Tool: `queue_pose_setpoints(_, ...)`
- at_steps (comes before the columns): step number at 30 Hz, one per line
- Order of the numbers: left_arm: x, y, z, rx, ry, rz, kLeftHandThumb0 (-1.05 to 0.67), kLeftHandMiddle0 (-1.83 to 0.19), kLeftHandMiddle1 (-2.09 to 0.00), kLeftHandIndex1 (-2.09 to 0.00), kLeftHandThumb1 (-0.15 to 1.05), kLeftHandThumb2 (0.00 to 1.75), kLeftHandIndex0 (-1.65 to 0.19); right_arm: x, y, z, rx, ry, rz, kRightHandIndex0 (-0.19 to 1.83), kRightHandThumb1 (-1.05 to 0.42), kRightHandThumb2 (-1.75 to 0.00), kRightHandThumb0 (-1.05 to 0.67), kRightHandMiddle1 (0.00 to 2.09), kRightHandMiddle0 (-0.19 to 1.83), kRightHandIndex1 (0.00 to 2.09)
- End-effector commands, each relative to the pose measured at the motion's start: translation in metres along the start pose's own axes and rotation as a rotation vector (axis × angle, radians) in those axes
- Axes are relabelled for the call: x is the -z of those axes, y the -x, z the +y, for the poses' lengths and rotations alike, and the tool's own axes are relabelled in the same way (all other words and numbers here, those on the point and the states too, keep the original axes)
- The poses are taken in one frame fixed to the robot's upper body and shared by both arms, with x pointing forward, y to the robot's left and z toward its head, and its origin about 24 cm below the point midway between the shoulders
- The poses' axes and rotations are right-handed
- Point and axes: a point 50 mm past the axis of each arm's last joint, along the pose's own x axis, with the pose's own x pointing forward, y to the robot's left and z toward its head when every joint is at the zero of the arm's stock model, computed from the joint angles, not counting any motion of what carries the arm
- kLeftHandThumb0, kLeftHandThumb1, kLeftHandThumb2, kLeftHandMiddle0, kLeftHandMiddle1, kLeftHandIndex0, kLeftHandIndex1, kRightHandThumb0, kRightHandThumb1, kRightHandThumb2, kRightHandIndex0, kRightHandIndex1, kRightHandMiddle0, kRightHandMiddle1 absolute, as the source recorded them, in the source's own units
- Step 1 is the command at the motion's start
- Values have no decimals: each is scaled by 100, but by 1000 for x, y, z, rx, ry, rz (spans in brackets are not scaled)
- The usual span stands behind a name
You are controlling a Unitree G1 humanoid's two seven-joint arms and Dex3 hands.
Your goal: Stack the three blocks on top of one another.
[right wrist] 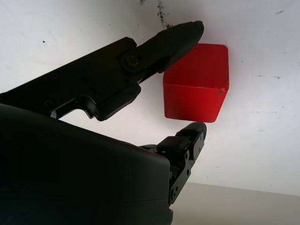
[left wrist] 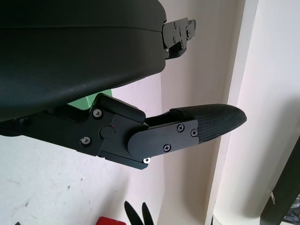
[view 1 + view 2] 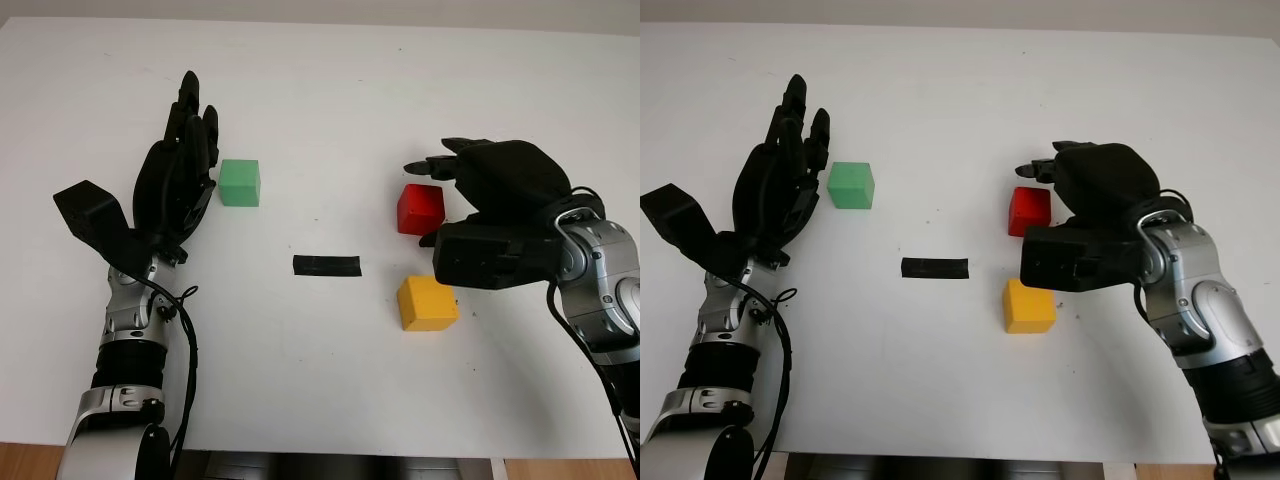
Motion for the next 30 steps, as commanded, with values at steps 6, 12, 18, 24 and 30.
queue_pose_setpoints(6, -3, 2, 1, 0, -14, -8, -80, 19, 0, 0, 105, 61, 19, 0, 1, 7, 2, 24, -21, 42, -85, -6, -65, 26, 73, 12)
queue_pose_setpoints(12, -3, 2, 1, -1, -15, -7, -80, 19, 0, 0, 105, 60, 19, 2, -1, 9, 17, 43, -27, 52, -90, -6, -52, 98, 58, 7)
queue_pose_setpoints(18, -3, 2, 1, -1, -3, -11, -80, 19, 0, 0, 105, 60, 19, 2, -1, 11, 39, 51, -40, 54, -94, -6, -45, 132, 55, 6)
queue_pose_setpoints(24, -3, 3, 1, -5, -1, -11, -80, 19, 0, 0, 105, 58, 19, 3, -1, 8, 60, 25, -46, 55, -93, -5, -42, 136, 52, 6)
queue_pose_setpoints(30, -4, 3, 2, 0, -3, -10, -80, 19, 0, 0, 105, 55, 19, 3, -1, -12, 100, -80, -48, 54, -92, -5, -38, 131, 51, 5)
